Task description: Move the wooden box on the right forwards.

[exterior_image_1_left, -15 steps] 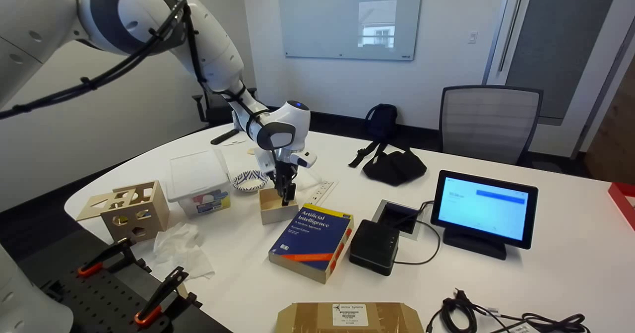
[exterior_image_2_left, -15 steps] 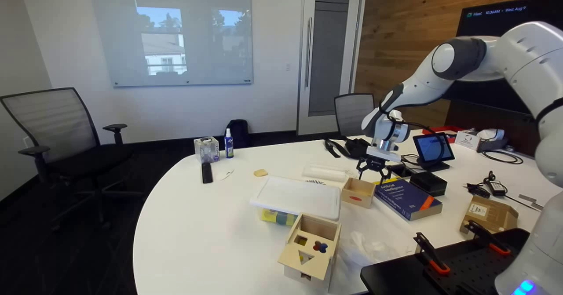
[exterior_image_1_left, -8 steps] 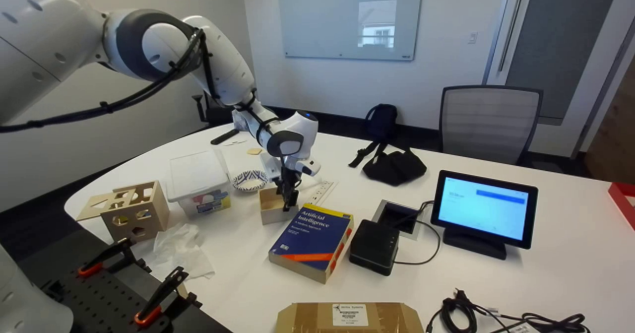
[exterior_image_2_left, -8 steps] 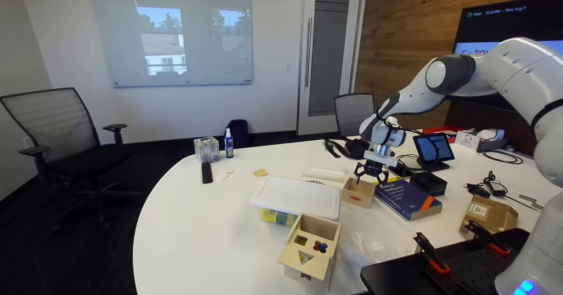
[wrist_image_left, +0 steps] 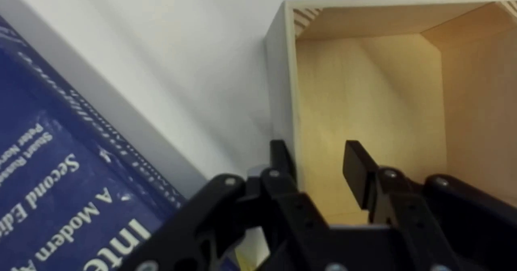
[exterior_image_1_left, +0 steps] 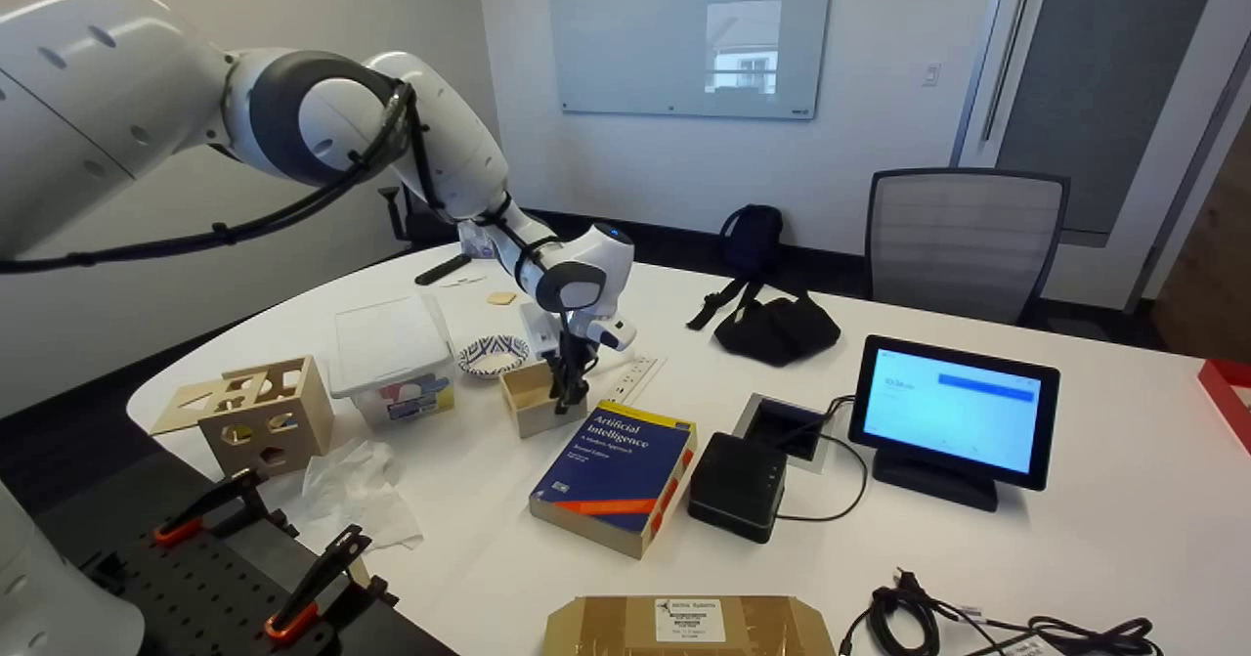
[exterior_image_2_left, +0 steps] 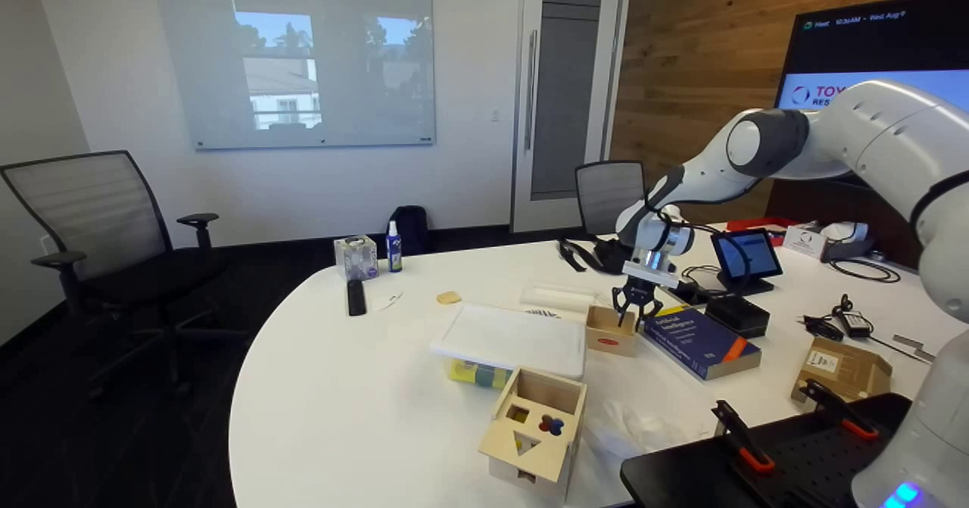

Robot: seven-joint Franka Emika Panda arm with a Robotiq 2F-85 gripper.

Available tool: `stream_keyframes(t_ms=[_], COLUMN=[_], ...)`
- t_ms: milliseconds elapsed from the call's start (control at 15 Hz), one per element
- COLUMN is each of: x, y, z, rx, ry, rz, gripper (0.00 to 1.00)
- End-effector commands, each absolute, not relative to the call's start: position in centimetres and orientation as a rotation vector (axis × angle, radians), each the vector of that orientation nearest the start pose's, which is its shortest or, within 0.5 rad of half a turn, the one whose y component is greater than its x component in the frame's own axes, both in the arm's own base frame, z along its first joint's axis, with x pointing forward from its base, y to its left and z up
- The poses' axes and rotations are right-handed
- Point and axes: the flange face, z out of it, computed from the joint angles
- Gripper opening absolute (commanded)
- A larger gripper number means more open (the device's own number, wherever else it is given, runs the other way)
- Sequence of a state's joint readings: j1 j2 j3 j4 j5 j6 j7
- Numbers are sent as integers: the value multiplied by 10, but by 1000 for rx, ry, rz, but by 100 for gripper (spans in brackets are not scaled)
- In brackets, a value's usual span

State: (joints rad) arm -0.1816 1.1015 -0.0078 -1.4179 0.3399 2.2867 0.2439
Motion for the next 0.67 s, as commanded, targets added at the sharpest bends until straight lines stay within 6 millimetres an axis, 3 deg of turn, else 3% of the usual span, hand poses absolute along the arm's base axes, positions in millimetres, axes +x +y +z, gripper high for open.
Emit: stream_keyframes(t_ms=[0,133,600], x=[668,666,643], y=[-120,-123,-137], z=[15,21,60], rx=[-2711,-2698,-2710], ry=[1010,991,996], rz=[383,384,355], gripper=[12,0,2])
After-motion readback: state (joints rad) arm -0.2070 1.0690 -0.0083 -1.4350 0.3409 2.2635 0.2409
